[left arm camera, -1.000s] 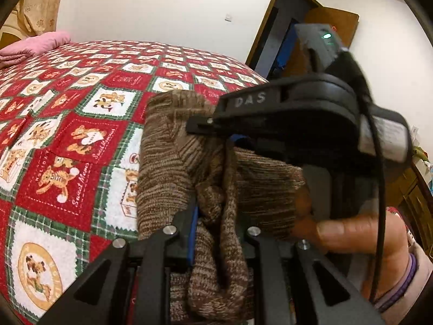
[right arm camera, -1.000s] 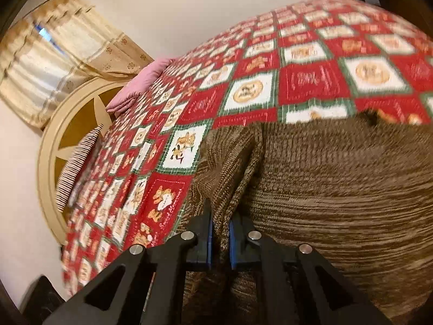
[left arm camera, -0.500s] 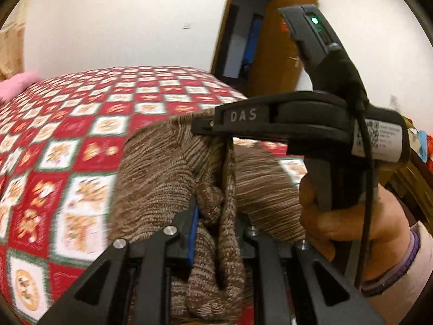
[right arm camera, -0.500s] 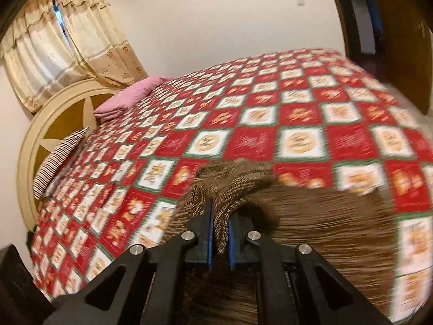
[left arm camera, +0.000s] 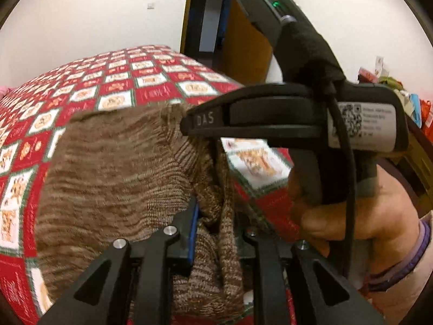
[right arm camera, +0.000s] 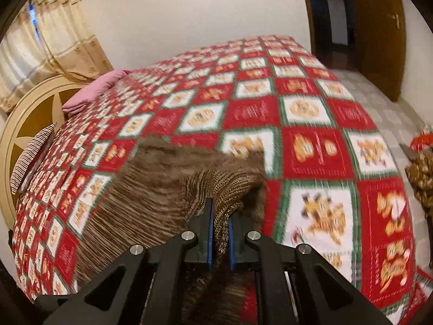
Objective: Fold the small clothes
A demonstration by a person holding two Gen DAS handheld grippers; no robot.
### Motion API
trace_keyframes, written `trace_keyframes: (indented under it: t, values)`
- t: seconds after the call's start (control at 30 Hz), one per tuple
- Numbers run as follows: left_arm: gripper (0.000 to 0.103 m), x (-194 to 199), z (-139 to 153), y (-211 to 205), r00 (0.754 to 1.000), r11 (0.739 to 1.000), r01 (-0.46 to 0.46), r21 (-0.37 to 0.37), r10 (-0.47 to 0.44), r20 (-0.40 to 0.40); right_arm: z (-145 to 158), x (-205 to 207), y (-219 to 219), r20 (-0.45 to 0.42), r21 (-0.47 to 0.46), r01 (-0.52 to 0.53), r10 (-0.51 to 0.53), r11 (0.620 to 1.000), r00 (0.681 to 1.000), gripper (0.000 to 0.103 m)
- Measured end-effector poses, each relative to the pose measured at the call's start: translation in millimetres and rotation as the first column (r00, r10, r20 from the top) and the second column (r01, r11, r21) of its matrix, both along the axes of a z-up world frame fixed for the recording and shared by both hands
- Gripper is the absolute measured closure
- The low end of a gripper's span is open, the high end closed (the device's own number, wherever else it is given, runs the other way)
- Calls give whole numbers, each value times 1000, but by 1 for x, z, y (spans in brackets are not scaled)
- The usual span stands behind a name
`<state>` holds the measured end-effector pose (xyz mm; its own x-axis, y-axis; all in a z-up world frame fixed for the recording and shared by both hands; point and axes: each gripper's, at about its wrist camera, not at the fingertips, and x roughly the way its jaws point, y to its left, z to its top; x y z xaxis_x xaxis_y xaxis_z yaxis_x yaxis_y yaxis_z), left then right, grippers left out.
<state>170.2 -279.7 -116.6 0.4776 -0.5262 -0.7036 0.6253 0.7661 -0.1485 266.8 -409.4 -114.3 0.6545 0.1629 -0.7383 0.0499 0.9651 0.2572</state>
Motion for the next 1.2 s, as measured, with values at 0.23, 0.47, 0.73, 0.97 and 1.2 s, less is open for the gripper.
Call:
trace_keyframes:
  t: [0.23, 0.47, 0.73, 0.97, 1.2]
  values:
    - [80, -15, -8, -6, 997, 998, 32, 49, -36, 69, -20, -8, -7, -10, 57, 22, -22, 998, 1000, 95]
    - [29, -29, 28, 56, 993, 984, 115, -137, -114, 9, -8, -4, -32, -6, 320, 30, -30, 947, 1000, 81]
    - [17, 25, 26, 117, 987, 976, -142, -165, 152, 47, -19, 34, -30, -59, 438, 42, -18, 898, 998, 58]
    - [13, 38, -28, 116, 973, 974, -196, -111, 179, -146, -12, 32, -12, 0, 267, 20, -21, 964, 1000, 76]
    - [9, 41, -32, 105, 975, 980, -180, -82, 167, -144, 54, 4, 70, 256, -278, -185, 259, 943, 931, 85]
